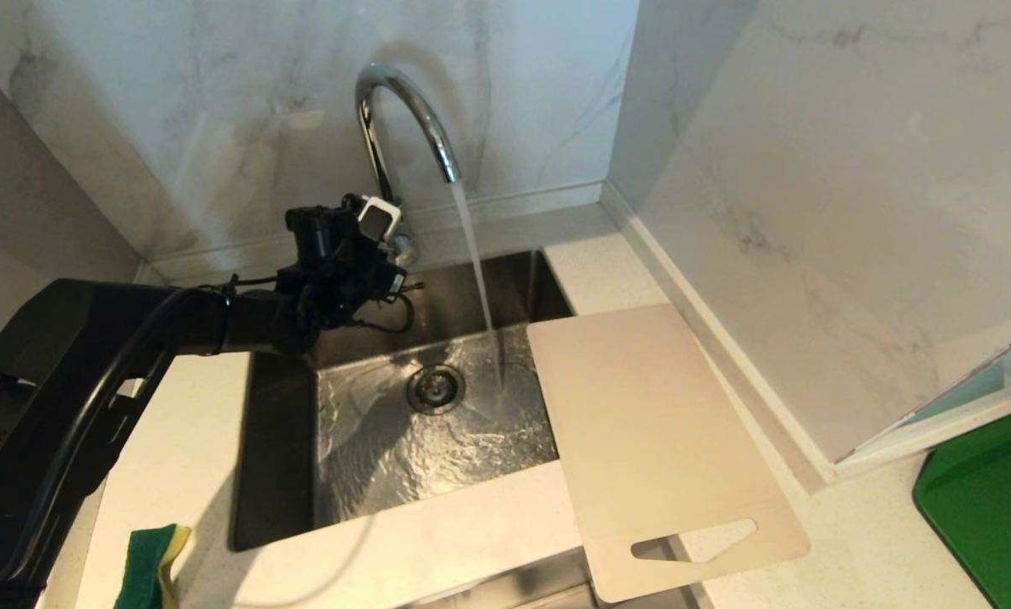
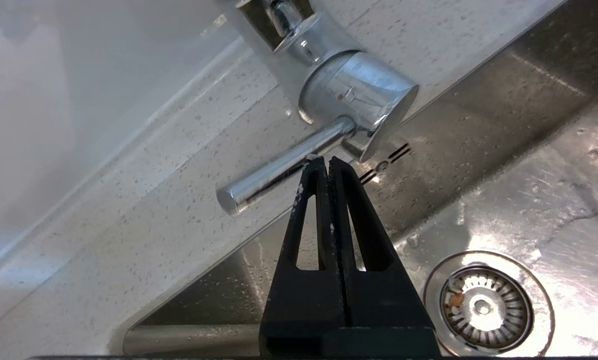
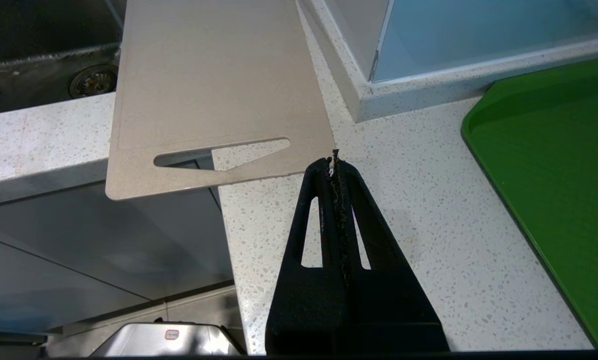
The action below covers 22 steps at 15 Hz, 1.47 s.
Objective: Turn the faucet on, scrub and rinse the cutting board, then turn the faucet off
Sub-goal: Turn off the tap
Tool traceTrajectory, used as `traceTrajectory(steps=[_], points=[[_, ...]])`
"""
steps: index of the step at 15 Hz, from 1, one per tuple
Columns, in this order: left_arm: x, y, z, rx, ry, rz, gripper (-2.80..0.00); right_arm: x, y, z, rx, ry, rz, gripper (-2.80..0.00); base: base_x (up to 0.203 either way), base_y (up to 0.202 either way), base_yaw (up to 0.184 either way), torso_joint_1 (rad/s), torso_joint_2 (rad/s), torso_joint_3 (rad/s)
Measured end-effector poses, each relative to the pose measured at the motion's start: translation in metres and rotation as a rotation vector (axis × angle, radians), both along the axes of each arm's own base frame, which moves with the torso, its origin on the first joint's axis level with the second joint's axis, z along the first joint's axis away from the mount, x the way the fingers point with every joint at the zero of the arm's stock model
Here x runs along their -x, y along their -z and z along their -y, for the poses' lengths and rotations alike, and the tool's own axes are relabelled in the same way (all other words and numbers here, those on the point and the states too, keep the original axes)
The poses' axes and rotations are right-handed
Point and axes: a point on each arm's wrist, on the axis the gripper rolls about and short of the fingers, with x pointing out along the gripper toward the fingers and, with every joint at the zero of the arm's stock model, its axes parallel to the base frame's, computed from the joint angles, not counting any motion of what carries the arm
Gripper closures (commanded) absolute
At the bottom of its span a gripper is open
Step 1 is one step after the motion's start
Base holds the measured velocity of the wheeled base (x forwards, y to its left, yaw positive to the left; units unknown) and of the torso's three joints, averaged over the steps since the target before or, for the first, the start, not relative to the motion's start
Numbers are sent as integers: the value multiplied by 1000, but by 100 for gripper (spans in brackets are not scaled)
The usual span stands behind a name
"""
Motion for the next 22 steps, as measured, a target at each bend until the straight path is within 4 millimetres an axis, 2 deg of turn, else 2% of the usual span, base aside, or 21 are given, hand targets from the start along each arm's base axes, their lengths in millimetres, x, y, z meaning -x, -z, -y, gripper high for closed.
traceTrajectory(steps=[11,16,20,22], points=[[-7,0,-15,59,-36,27,0,0,0,0,0,0,1,0,0,0,0,0,0,0],[-1,5,-11,59,-122,-70,0,0,0,0,0,0,1,0,0,0,0,0,0,0],[11,12,-4,197,-141,-239,0,0,0,0,0,0,0,0,0,0,0,0,0,0],[15,9,0,262,-139,-251,0,0,0,0,0,0,0,0,0,0,0,0,0,0]])
